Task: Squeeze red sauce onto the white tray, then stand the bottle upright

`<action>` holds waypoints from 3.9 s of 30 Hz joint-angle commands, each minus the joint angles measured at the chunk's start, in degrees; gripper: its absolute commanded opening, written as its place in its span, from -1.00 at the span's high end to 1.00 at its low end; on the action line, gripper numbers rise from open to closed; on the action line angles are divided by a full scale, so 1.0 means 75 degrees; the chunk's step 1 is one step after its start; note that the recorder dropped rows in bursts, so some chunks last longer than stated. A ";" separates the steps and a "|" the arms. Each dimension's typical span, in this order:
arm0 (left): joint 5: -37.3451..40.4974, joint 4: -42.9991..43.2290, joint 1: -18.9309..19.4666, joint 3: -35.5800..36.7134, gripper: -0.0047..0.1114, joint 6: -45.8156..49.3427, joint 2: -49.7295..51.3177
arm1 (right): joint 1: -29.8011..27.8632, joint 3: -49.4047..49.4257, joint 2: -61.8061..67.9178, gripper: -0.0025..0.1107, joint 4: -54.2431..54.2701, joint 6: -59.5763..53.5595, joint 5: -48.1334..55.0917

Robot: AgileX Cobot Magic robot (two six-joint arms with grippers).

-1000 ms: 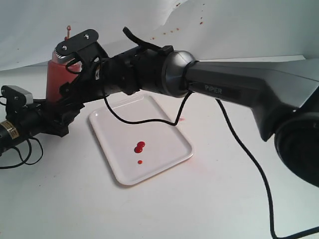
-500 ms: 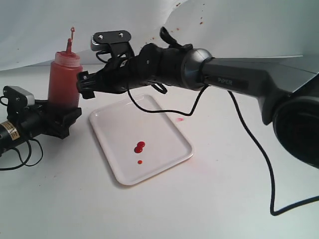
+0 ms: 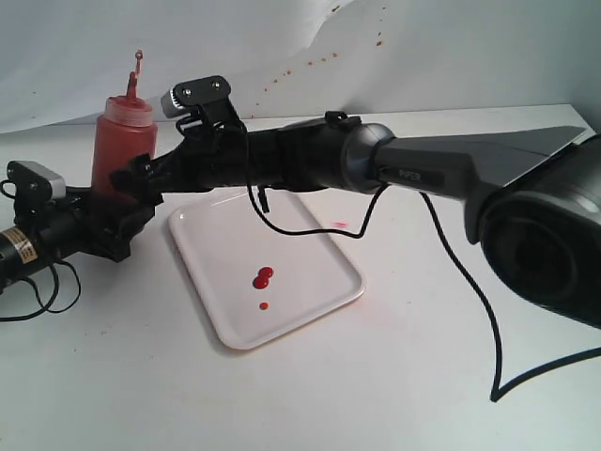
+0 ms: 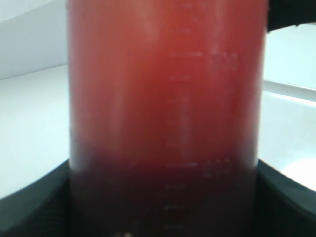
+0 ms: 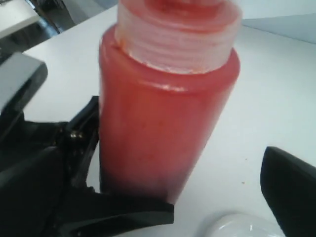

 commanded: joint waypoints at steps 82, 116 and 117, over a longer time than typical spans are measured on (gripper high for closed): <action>-0.0504 0.0647 0.1659 0.1667 -0.88 -0.0042 -0.1033 | 0.1025 -0.1797 0.1377 -0.40 0.0288 -0.2599 -0.2462; -0.0504 0.3372 0.2255 0.1707 -0.87 -0.2991 -0.3678 | 0.1007 0.3528 -0.4936 0.68 -0.2763 -0.0138 -0.1909; -0.0504 0.3462 0.2255 0.1707 -0.84 -0.3149 -0.3857 | 0.1007 0.3864 -0.5229 0.79 -0.2760 -0.0138 -0.2209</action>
